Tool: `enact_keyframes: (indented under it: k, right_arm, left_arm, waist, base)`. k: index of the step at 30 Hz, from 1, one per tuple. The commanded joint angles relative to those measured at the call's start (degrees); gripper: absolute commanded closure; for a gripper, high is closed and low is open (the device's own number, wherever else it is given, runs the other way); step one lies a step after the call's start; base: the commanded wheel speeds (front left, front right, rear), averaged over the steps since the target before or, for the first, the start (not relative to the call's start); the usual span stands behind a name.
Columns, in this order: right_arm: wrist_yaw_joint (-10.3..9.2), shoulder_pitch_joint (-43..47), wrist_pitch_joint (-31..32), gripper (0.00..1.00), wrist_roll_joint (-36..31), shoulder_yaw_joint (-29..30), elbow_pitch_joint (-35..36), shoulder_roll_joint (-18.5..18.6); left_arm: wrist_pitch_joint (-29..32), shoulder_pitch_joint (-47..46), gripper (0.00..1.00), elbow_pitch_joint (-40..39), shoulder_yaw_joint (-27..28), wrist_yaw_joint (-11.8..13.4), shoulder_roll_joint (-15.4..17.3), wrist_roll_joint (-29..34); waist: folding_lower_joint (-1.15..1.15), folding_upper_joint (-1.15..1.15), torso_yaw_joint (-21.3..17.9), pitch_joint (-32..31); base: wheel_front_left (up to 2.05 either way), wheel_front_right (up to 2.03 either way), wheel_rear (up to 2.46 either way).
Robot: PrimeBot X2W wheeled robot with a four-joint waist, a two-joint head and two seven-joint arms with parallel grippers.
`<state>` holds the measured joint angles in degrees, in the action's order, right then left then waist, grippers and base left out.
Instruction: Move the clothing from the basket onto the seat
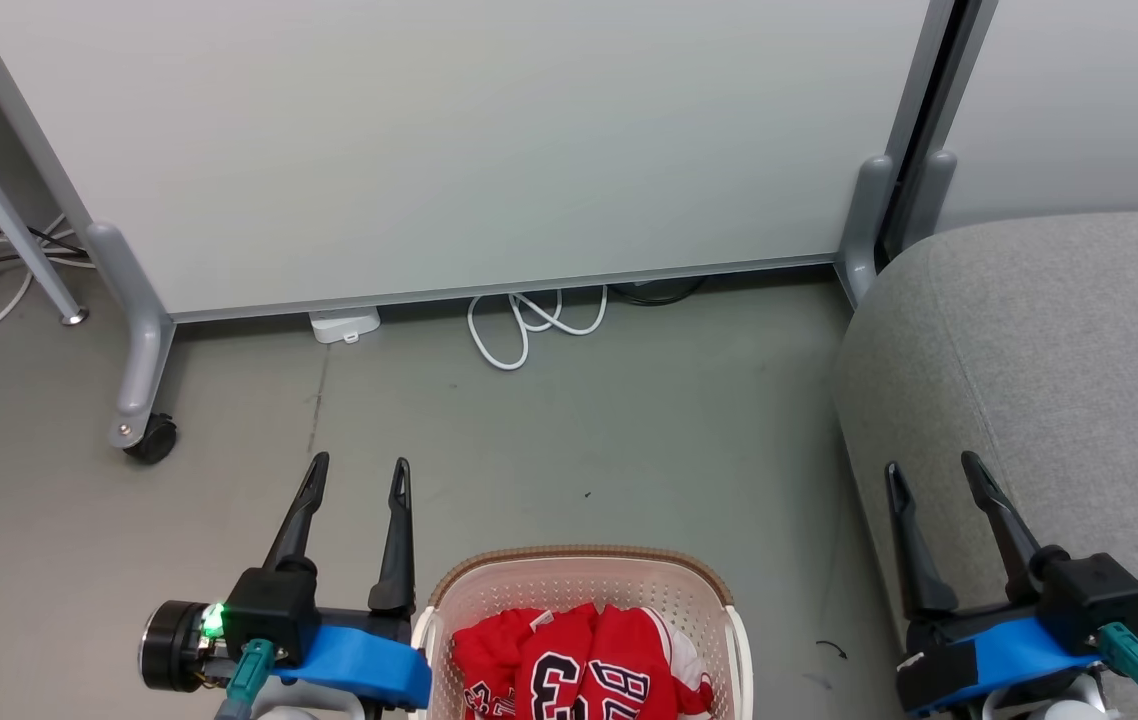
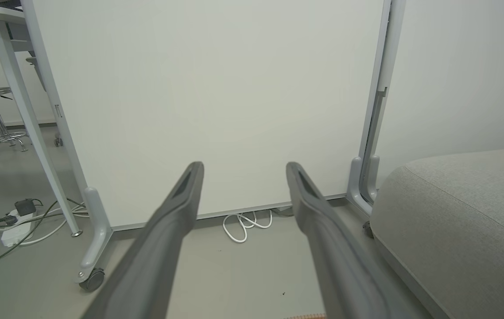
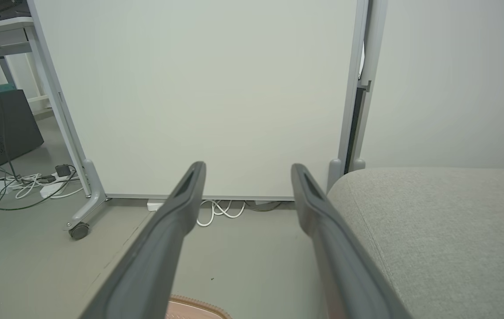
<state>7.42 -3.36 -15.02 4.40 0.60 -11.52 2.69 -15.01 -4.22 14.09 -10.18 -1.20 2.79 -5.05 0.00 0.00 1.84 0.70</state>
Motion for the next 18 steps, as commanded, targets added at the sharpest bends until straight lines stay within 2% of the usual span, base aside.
enact_keyframes:
  k: [1, 18]
  right_arm:
    - [0.12, 0.2, -0.2, 0.00, -0.2, 0.2, -0.1, 0.4]
    - [0.12, -0.1, -0.2, 0.00, 0.5, 1.4, -2.0, 0.3]
  left_arm:
    - [-0.3, -0.7, 0.00, 0.1, 0.0, 0.1, 0.2, -0.1]
    - [-0.3, -0.6, 0.00, 1.0, 0.3, 0.0, 0.2, -0.3]
  waist:
    - [0.00, 0.00, 0.0, 0.0]
    - [0.00, 0.00, 0.0, -0.2]
  base:
    - [0.00, 0.00, 0.00]
    - [0.00, 0.00, 0.00]
